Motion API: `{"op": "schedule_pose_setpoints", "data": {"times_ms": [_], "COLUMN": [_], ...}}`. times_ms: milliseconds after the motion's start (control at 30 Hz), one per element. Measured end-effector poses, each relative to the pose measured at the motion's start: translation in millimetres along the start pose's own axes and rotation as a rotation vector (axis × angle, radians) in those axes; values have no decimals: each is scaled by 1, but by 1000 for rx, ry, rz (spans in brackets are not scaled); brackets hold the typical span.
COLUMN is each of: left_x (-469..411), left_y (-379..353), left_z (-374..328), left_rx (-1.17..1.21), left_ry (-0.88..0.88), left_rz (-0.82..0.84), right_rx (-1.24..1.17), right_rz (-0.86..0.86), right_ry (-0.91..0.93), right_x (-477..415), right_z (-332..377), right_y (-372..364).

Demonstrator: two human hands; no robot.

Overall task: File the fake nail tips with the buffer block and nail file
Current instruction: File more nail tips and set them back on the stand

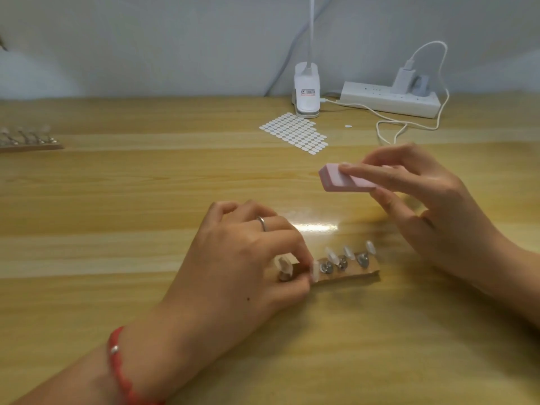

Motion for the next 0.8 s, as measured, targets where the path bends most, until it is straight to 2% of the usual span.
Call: {"op": "schedule_pose_setpoints", "data": {"times_ms": [67, 167, 267, 400, 500, 600, 733, 800], "left_x": [0, 0, -2, -4, -2, -2, -3, -4], "left_y": [4, 11, 14, 14, 15, 14, 16, 14], "left_z": [-3, 4, 11, 12, 11, 10, 10, 9], "left_rx": [62, 347, 437, 392, 354, 330, 292, 288], "left_ry": [-19, 111, 166, 159, 125, 81, 72, 56], "left_rz": [-62, -167, -214, -226, -254, -249, -283, -255], "right_rx": [4, -13, -70, -67, -46, -74, -62, -68], "right_rz": [2, -34, -72, 25, 35, 66, 34, 55], "right_ry": [-4, -2, 77, 215, 183, 231, 181, 228], "right_x": [1, -1, 1, 4, 3, 5, 2, 5], "right_z": [1, 6, 26, 45, 45, 53, 49, 55], "right_y": [-1, 4, 6, 0, -3, -8, -6, -9]}}
Point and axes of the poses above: each hand's wrist, its own x-axis away from the middle knuckle, its own y-axis out of the back of the hand, z = x × y, the point moved 5 cm from there along -x, towards the middle knuckle, and after that the axes turned 4 degrees about -z, right-handed, at the moved point
